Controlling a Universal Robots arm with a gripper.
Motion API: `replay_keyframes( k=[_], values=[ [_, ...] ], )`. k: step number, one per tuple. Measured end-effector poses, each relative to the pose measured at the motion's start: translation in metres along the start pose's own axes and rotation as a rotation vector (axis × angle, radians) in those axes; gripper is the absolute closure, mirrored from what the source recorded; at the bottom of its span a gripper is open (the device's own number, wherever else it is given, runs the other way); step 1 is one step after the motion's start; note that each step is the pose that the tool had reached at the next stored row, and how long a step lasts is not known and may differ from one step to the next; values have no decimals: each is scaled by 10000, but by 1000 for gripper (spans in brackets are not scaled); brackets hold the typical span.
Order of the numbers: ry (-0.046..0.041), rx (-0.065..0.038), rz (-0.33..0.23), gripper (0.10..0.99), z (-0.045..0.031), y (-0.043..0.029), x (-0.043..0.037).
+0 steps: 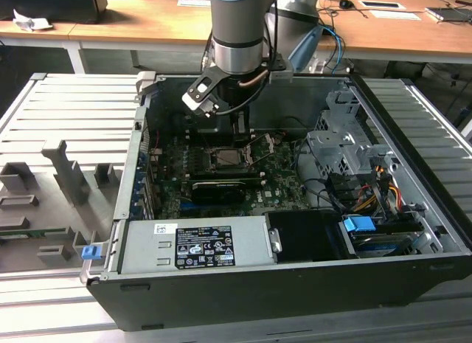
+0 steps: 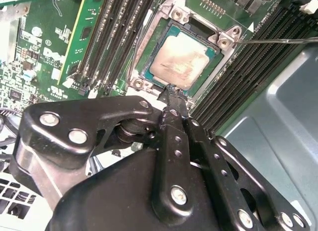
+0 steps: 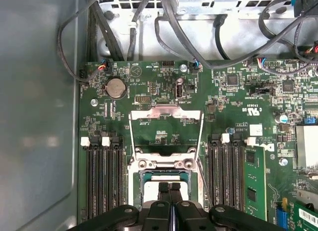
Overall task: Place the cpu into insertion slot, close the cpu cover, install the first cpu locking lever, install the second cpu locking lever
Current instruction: 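Close the cpu cover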
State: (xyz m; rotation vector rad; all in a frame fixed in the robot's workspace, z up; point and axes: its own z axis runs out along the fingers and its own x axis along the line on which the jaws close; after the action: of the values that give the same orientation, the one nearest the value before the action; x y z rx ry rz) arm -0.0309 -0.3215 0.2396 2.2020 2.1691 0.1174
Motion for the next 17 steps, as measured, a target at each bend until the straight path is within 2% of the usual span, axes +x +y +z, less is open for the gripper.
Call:
replay_keyframes(
  k=[5, 11, 14, 17],
  values=[
    [-3, 4, 1, 980, -9, 25, 2],
    [-10, 2, -1, 980, -120, 35, 10],
    [-9, 2, -1, 980, -126, 39, 13],
    [-11, 3, -1, 980, -124, 76, 14]
  ],
)
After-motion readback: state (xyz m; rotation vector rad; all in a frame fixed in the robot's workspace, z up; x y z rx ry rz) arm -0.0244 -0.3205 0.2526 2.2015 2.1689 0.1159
